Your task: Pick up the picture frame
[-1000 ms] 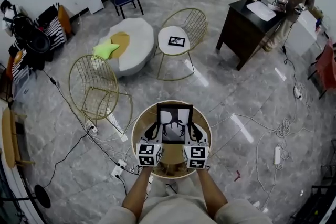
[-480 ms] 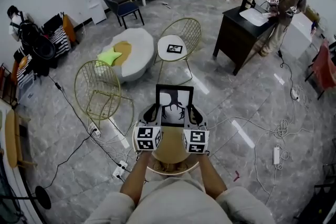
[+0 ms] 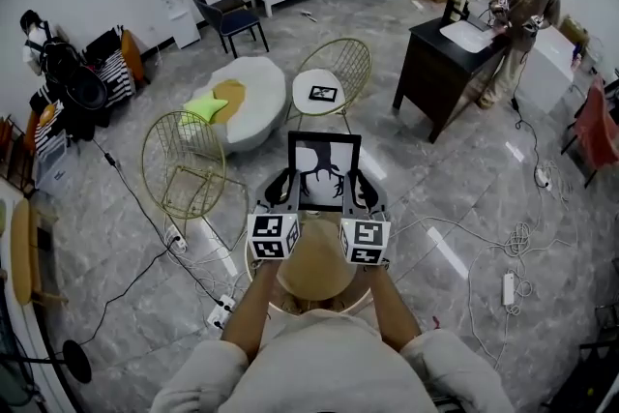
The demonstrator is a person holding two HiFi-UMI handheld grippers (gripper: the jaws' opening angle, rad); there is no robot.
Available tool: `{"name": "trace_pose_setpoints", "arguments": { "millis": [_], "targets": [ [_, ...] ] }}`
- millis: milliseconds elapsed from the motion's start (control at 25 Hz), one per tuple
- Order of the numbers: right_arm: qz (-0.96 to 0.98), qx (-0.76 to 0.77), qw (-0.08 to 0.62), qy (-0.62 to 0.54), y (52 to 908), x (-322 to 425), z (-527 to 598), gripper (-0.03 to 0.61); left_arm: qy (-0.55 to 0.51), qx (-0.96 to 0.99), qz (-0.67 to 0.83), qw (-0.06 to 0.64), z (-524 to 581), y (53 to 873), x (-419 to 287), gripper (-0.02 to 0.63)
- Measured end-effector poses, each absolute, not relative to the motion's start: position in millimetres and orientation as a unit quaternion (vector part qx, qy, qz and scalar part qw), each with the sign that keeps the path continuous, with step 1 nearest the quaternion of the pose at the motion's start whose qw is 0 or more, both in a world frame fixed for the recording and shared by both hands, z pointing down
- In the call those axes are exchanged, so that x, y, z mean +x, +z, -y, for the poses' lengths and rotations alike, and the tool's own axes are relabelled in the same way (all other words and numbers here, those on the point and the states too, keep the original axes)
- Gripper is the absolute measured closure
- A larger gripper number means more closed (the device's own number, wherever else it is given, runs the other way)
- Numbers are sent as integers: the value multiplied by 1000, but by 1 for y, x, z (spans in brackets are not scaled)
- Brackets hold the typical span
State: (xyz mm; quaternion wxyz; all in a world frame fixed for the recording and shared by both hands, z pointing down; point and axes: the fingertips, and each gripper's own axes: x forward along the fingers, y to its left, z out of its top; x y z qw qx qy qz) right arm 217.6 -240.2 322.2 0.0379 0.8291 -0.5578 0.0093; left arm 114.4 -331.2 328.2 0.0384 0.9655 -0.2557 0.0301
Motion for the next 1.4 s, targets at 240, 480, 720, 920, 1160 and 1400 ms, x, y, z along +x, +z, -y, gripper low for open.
{"name": "trace_pose_setpoints", "arguments": {
  "millis": [240,480,720,920,1160,1400],
  "targets": [
    [558,829,28,-22,295,220,244,503,5,966,256,21,335,302,116,543],
    [555,831,21,-37,282,224,244,505,-7,967,255,11,335,289,120,543],
    [555,831,22,-43,279,226,246,505,-10,967,255,8,337,286,122,543],
    [555,830,22,-44,276,228,247,505,-10,967,256,9,338,284,124,543],
    [552,832,23,-43,278,230,244,505,-13,967,253,8,336,285,127,543],
    [551,833,23,-38,280,232,243,505,-8,968,252,8,336,288,129,543]
  ]
}}
